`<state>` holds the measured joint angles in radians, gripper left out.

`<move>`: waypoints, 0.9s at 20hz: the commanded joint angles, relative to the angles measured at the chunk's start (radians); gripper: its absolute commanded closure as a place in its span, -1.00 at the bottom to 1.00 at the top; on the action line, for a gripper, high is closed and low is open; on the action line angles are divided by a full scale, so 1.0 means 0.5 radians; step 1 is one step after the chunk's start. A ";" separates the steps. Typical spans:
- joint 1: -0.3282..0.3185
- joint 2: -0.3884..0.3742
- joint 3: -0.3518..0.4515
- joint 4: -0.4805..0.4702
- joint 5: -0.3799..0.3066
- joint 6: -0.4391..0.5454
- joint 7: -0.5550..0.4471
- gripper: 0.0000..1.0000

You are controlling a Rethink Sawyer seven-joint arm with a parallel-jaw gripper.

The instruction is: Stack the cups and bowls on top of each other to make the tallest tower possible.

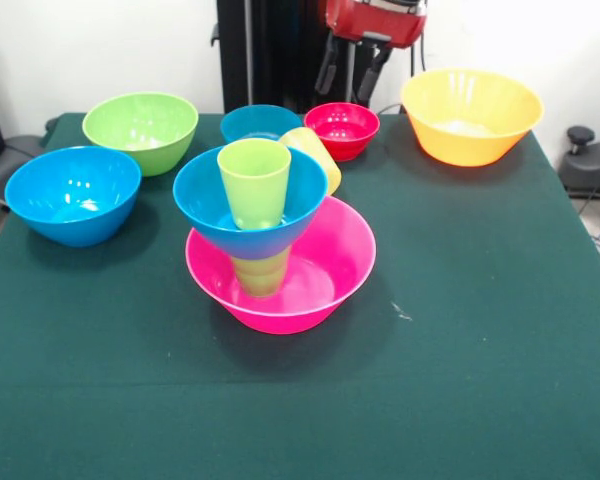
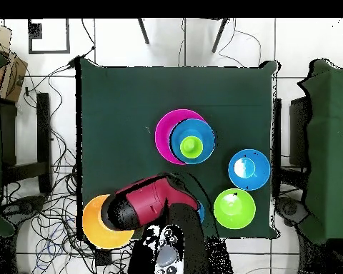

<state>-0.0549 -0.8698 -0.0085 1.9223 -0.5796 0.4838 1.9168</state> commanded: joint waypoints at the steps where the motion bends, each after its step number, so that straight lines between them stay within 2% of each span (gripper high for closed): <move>1: 0.052 0.217 -0.014 0.116 -0.127 -0.298 0.256 -1.00; 5: 0.102 0.303 -0.051 0.127 -0.074 -0.385 0.308 -1.00; 9: 0.194 0.268 -0.110 0.153 -0.028 -0.384 0.317 -1.00; 18: 0.218 0.305 -0.147 0.172 0.026 -0.440 0.292 -1.00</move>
<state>0.0462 -0.7526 -0.1082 1.9659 -0.5790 0.3342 1.9170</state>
